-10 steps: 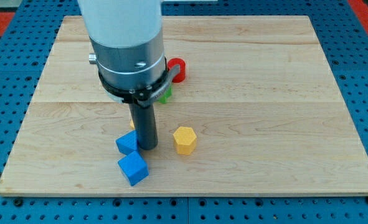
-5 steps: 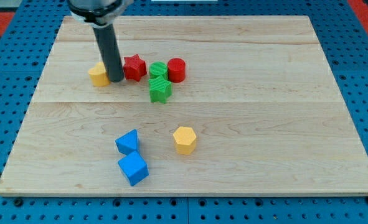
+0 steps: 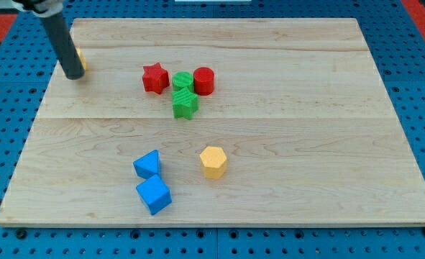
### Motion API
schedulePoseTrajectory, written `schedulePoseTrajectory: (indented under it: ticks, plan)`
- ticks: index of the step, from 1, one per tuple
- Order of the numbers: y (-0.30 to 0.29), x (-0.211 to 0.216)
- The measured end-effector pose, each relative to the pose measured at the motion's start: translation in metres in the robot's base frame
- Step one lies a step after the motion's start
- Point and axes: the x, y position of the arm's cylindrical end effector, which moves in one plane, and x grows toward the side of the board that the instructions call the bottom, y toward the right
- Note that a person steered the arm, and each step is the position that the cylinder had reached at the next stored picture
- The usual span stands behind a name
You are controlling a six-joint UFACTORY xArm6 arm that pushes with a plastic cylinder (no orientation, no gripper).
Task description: Push the yellow heart to the top left corner of the board
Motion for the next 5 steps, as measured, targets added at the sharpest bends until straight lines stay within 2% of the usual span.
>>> schedulePoseTrajectory:
  ticks: [1, 3, 4, 5]
  plan:
    - [-0.025, -0.004]
    - [0.017, -0.059]
    - [0.002, -0.081]
    - [0.069, -0.042]
